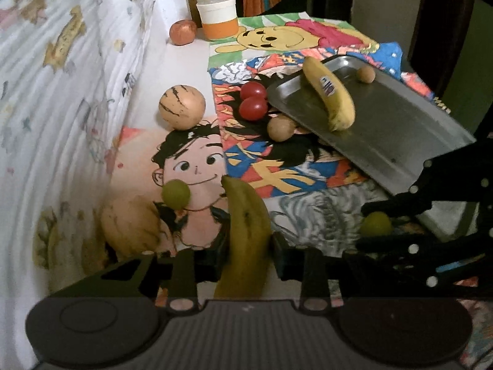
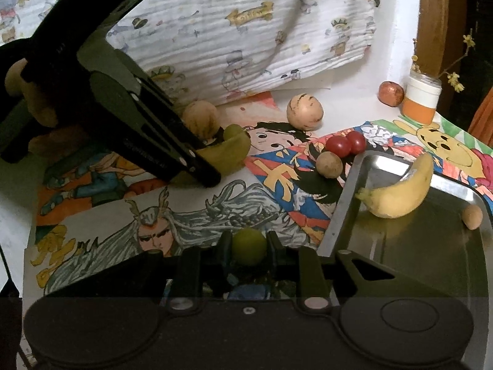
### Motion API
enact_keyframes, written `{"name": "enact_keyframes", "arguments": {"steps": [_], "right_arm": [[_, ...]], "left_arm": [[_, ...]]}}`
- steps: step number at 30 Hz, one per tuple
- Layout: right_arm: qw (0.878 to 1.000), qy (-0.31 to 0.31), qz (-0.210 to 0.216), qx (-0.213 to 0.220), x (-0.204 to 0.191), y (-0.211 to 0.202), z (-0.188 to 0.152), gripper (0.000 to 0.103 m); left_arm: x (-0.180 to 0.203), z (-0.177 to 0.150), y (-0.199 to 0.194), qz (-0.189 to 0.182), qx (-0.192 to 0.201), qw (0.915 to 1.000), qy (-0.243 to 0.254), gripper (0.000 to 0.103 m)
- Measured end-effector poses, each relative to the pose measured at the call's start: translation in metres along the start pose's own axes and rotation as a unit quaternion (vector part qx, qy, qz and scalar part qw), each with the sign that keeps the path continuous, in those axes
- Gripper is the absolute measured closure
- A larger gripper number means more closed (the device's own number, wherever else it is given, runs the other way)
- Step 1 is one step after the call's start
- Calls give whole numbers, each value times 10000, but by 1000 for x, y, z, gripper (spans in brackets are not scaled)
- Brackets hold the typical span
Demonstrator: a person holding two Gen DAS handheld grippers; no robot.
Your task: Organize fruits
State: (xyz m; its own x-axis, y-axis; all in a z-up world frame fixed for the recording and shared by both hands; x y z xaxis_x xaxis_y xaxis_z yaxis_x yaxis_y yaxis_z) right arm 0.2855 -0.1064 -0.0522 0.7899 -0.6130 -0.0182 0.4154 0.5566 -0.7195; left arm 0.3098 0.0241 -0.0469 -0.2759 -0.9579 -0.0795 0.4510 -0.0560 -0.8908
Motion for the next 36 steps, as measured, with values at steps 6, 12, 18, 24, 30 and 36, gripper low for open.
{"name": "enact_keyframes", "arguments": {"steps": [6,12,18,24,30,36], "right_arm": [[9991,263,-157,301,4,-30,-8,78],[9942,761,-410,636,25,-60,-15,78],[9859,1188,-787,879,63,-82,-21,78],[9772,1461,-1127,1048,112,-102,-22,78],[9723,1604,-1349,1039,162,-103,-16,78],[9723,1756,-1271,877,194,-80,-13,78]], "left_arm": [[18,-1,-20,-262,194,9994,-65,69],[35,9,-35,-767,569,9937,-591,69],[61,30,-37,-1138,954,9852,-860,69],[92,48,-19,-1366,1005,9825,-764,69],[112,64,2,-1425,841,9841,-644,69],[125,78,22,-1481,704,9845,-621,69]]}}
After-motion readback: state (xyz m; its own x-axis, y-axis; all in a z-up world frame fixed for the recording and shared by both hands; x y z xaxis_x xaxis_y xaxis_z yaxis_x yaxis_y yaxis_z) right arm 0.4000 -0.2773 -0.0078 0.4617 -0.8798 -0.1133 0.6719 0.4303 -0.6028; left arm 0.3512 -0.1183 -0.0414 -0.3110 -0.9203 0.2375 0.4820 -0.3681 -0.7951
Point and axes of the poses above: each gripper's, at about its wrist camera, not at the fingertips, and y roughly the way its jaws point, x to its right, z to its top, the point moved 8 cm from there along y, roughly the way its jaws point, and after that the axes turned 5 degrees about -x, right-handed, at the moved point
